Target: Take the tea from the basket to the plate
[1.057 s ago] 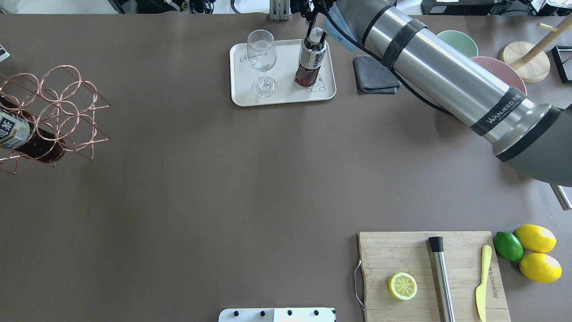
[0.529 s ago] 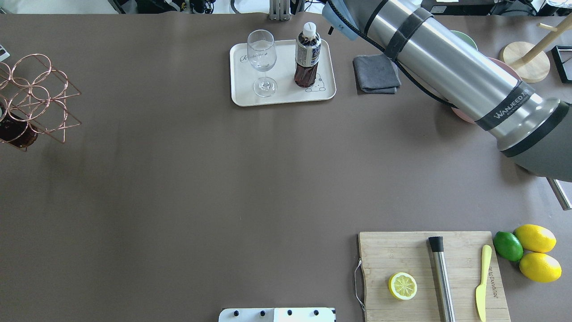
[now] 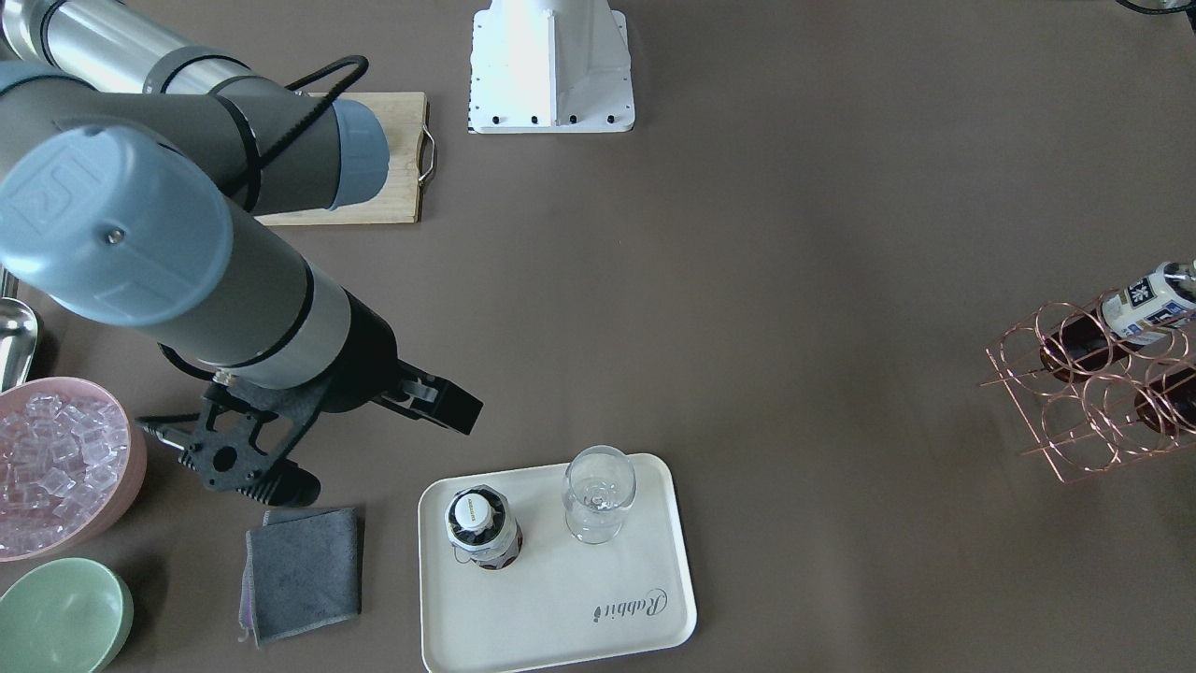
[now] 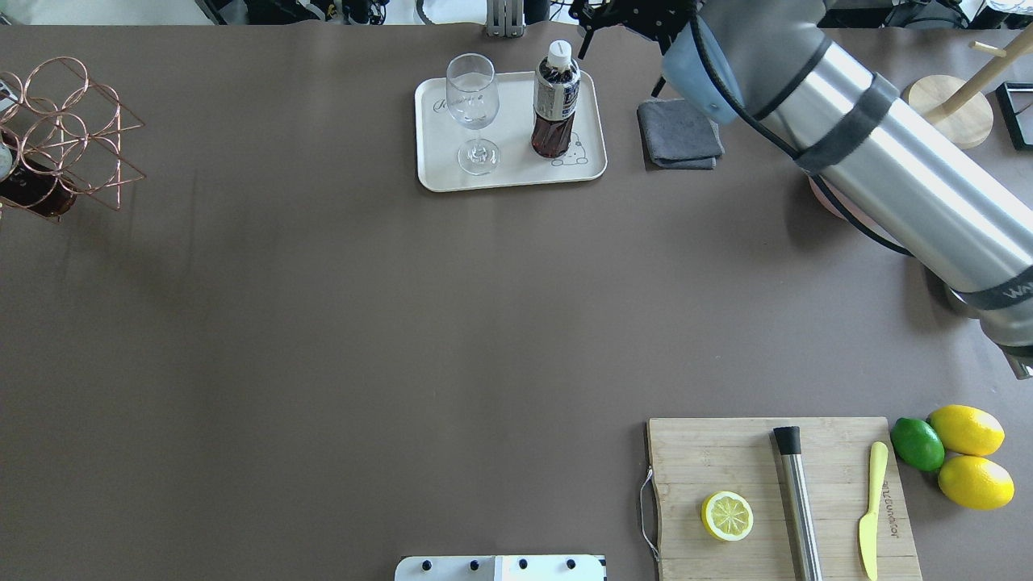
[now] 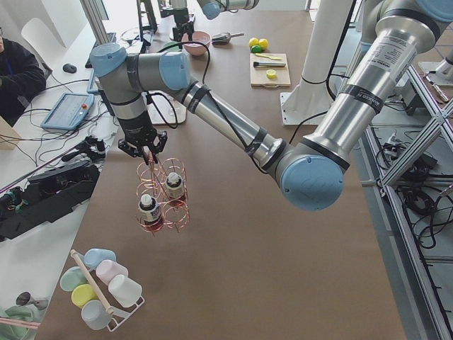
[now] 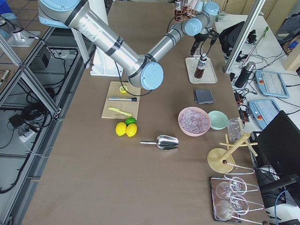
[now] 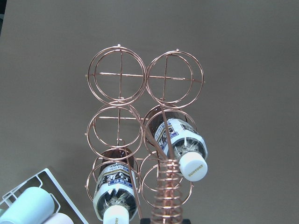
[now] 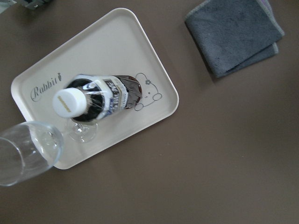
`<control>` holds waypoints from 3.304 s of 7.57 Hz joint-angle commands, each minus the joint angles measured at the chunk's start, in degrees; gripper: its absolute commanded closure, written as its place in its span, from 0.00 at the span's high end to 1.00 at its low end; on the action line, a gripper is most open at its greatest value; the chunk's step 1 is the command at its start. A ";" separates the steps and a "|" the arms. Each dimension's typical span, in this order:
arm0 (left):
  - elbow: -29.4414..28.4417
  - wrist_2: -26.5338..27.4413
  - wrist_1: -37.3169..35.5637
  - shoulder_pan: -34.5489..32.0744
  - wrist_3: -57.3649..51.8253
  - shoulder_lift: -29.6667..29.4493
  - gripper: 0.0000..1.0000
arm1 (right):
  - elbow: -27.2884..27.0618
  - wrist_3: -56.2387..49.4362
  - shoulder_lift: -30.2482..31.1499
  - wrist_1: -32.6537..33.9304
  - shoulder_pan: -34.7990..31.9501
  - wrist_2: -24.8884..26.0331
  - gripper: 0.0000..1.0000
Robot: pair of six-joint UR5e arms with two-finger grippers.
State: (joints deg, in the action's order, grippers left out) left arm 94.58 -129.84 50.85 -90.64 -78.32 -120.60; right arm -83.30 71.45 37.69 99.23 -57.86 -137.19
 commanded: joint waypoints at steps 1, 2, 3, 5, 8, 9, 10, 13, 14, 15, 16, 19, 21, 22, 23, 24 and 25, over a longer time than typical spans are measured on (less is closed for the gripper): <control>-10.23 -0.15 7.84 1.95 -3.32 -5.48 0.00 | -26.81 -7.52 22.49 6.41 -0.23 0.79 1.00; -16.99 -0.15 10.73 2.92 -3.24 -9.27 0.00 | -32.66 -8.42 28.86 6.42 -0.58 0.79 1.00; -20.89 -0.06 15.55 3.28 -3.15 -10.00 0.00 | -36.55 -8.43 33.02 6.50 -0.59 0.79 1.00; -22.24 -0.06 17.62 3.63 -2.80 -10.88 0.00 | -41.13 -13.85 41.45 6.50 -3.47 0.88 1.00; -30.66 0.38 25.32 4.94 1.84 -14.40 0.00 | -45.73 -35.15 58.86 6.50 -12.15 0.96 1.00; -30.77 1.95 25.53 5.13 1.94 -14.40 0.00 | -45.55 -41.15 62.55 6.50 -14.28 1.05 1.00; -30.77 1.96 25.53 5.21 1.94 -14.40 0.00 | -44.94 -50.87 65.29 6.85 -17.43 3.31 1.00; -30.86 1.96 25.53 5.48 2.65 -14.40 0.00 | -38.01 -67.75 63.22 12.38 -25.54 4.12 1.00; -30.86 2.05 25.53 5.57 2.73 -14.40 0.00 | -35.21 -67.76 60.77 13.70 -25.81 4.65 1.00; -30.86 1.96 25.53 5.57 2.74 -14.31 0.00 | -34.48 -67.76 60.66 13.97 -29.29 4.39 1.00; -30.77 2.05 25.44 5.48 2.82 -14.40 0.00 | -33.78 -67.76 61.00 14.06 -31.76 3.96 1.00; -30.42 1.96 25.53 5.48 2.65 -14.40 0.00 | -32.28 -67.84 61.36 14.24 -33.62 3.60 1.00; -30.33 1.96 25.53 5.57 2.65 -14.31 0.00 | -32.80 -67.84 61.45 19.13 -34.25 1.68 1.00; -30.24 1.96 25.53 5.57 2.65 -14.23 0.00 | -33.59 -67.67 61.97 19.59 -33.55 2.62 1.00; -30.24 1.96 25.53 6.00 2.65 -14.14 0.00 | -33.25 -67.76 61.71 19.69 -32.59 2.55 1.00; -30.15 1.96 25.53 6.35 2.73 -13.96 0.00 | -32.38 -67.84 61.71 19.77 -32.58 1.94 1.00; -30.15 1.96 25.53 6.36 2.74 -13.96 0.00 | -32.63 -67.84 61.71 19.60 -32.58 1.93 1.00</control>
State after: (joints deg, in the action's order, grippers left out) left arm 64.37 -127.88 76.38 -84.57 -75.64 -134.67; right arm -116.13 3.66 99.41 118.80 -90.69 -134.95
